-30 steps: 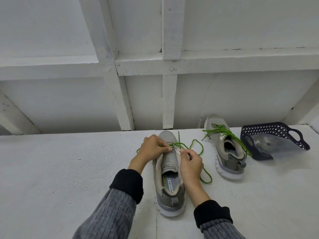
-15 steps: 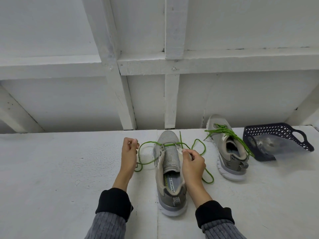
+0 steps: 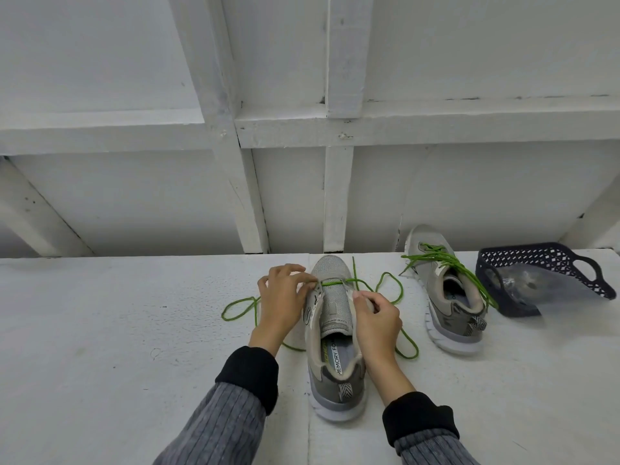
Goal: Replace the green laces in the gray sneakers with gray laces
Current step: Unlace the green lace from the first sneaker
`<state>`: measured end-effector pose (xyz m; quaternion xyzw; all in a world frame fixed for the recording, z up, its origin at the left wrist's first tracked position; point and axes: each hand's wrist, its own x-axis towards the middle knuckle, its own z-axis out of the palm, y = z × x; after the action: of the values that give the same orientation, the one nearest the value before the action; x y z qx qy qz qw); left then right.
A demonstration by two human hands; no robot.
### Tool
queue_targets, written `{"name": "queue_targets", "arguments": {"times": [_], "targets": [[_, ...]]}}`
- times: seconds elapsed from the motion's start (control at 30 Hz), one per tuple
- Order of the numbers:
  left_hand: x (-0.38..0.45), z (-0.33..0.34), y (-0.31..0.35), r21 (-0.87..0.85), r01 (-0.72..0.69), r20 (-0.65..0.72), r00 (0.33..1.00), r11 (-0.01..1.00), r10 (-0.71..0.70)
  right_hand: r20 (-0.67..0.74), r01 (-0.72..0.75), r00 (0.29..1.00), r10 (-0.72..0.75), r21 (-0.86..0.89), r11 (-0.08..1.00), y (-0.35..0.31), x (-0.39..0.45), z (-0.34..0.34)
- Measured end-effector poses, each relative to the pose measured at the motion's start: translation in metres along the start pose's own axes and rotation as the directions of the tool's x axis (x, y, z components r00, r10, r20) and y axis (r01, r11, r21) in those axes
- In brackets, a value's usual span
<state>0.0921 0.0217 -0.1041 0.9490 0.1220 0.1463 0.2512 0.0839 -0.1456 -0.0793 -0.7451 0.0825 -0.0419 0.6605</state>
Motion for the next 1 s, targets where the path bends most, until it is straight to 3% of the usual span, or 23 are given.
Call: {"name": "queue_targets", "arguments": {"times": [0.1,0.17,0.23,0.3,0.37,0.43,0.47,0.5,0.57,0.63,0.7,0.8,0.83,0.9,1.0], "targets": [[0.003,0.005,-0.004,-0.056,0.021,0.000,1.000,0.998,-0.021,0.029,0.001,1.000,0.000,-0.007,1.000,0.002,0.000,-0.001],[0.000,0.006,-0.004,-0.261,0.057,-0.002,0.998,0.964,-0.060,0.015,-0.005,1.000,0.005,-0.009,1.000,0.002,0.000,-0.001],[-0.007,0.005,0.000,-0.522,0.164,0.014,0.983,0.837,-0.184,-0.011,-0.014,1.000,0.014,-0.001,1.000,0.003,0.000,-0.001],[-0.011,0.005,0.000,-0.723,0.285,0.060,0.934,0.630,-0.353,-0.031,-0.015,0.999,0.015,-0.001,1.000,0.004,0.001,-0.001],[-0.009,0.003,-0.006,-0.892,0.356,0.168,0.834,0.279,-0.526,-0.047,-0.020,0.999,0.019,-0.011,1.000,0.005,0.002,0.000],[-0.006,-0.008,-0.015,-0.959,0.225,0.283,0.726,-0.173,-0.627,-0.056,-0.022,0.998,0.021,-0.009,1.000,0.006,0.003,0.000],[-0.005,-0.014,-0.022,-0.940,0.121,0.311,0.685,-0.318,-0.659,-0.057,-0.023,0.998,0.023,-0.002,1.000,0.007,0.003,0.000],[-0.004,-0.020,-0.032,-0.928,0.044,0.307,0.651,-0.369,-0.694,-0.058,-0.022,0.998,0.023,0.004,1.000,0.007,0.003,0.000],[-0.004,-0.030,-0.050,-0.963,0.061,0.245,0.608,-0.263,-0.755,-0.058,-0.017,0.998,0.017,0.002,1.000,0.007,0.003,0.000],[-0.008,-0.033,-0.061,-0.966,0.247,0.103,0.623,0.070,-0.776,-0.060,-0.012,0.998,0.011,-0.004,1.000,0.008,0.002,0.000],[-0.014,-0.028,-0.064,-0.843,0.362,-0.005,0.734,0.398,-0.679,-0.065,-0.011,0.998,0.010,-0.006,1.000,0.008,0.003,0.001],[-0.014,-0.016,-0.058,-0.532,0.218,-0.127,0.935,0.819,-0.331,-0.066,-0.016,0.998,0.016,0.007,1.000,0.008,0.003,0.001],[-0.011,-0.011,-0.054,-0.410,0.132,-0.143,0.968,0.903,-0.206,-0.065,-0.017,0.998,0.018,0.010,1.000,0.008,0.003,0.001],[-0.003,-0.004,-0.041,-0.215,0.026,-0.095,0.994,0.976,-0.047,-0.065,-0.020,0.998,0.021,0.008,1.000,0.008,0.003,0.001],[-0.001,0.001,-0.018,-0.104,-0.006,-0.019,1.000,0.995,0.004,-0.065,-0.025,0.998,0.026,0.004,1.000,0.009,0.003,0.002]]}}
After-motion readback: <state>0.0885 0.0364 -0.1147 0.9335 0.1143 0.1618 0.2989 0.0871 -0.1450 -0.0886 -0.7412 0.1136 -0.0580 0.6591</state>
